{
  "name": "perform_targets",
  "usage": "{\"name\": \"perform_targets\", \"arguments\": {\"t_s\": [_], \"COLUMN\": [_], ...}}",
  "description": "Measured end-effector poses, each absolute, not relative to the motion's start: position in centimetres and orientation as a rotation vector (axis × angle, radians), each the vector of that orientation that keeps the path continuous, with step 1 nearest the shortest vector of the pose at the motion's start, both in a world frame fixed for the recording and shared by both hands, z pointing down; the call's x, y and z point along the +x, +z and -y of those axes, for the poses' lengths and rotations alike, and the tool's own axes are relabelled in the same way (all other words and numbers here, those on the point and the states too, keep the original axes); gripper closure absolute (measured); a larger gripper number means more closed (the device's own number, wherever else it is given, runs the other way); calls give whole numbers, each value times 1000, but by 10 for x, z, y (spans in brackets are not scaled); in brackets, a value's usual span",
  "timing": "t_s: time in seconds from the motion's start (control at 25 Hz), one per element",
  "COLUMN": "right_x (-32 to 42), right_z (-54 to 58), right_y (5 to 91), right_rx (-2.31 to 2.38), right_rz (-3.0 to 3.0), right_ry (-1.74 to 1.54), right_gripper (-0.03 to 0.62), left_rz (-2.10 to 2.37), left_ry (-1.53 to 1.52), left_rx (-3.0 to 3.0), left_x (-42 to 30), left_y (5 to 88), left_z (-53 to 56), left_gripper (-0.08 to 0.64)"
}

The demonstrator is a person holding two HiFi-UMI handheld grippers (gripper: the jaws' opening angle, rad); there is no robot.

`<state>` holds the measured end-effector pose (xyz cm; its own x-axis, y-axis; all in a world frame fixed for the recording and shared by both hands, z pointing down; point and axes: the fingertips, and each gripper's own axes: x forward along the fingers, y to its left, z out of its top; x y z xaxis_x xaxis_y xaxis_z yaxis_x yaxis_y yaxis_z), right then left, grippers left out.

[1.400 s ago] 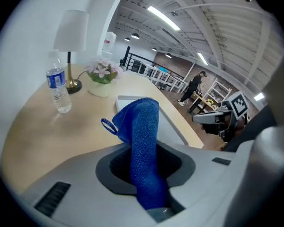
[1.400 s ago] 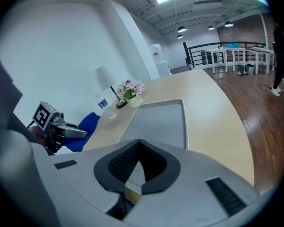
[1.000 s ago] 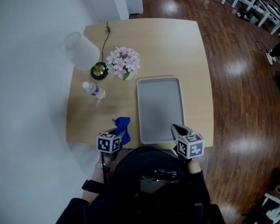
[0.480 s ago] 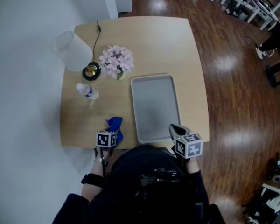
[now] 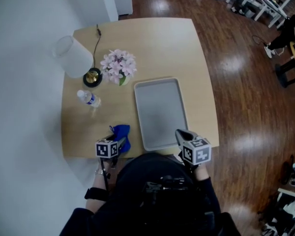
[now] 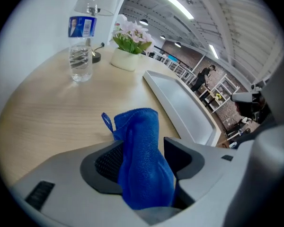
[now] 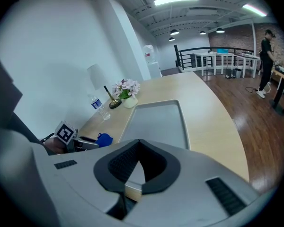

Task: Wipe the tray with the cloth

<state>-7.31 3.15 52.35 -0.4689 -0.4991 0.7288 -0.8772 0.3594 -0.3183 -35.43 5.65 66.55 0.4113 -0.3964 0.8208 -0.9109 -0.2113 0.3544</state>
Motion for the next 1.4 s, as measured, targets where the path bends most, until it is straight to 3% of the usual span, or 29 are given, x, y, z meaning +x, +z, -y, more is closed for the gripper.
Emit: {"name": "perform_targets", "arguments": {"t_s": [0.28, 0.48, 0.64, 0.72, 1.4], "right_x": [-76, -82, -84, -83, -65], "right_z": [-30, -27, -26, -26, -35], "right_y": [525, 524, 526, 525, 532], "right_rx": [1170, 1154, 1147, 1147, 1132], "right_rz": [2130, 2160, 2176, 2187, 2189], "right_ry": [944, 934, 934, 931, 920], "right_gripper": [588, 588, 588, 588, 589], "left_rz": [1265, 1158, 1070, 1045, 941], "left_ry": [644, 623, 659, 647, 744], "left_rx": [1895, 2065, 2166, 2197, 2261], "left_x": [-372, -325, -276, -256, -219], "left_y": [591, 537, 520, 515, 524], "left_z": [-36, -23, -18, -16, -31], "left_gripper": [276, 295, 417, 560, 560]}}
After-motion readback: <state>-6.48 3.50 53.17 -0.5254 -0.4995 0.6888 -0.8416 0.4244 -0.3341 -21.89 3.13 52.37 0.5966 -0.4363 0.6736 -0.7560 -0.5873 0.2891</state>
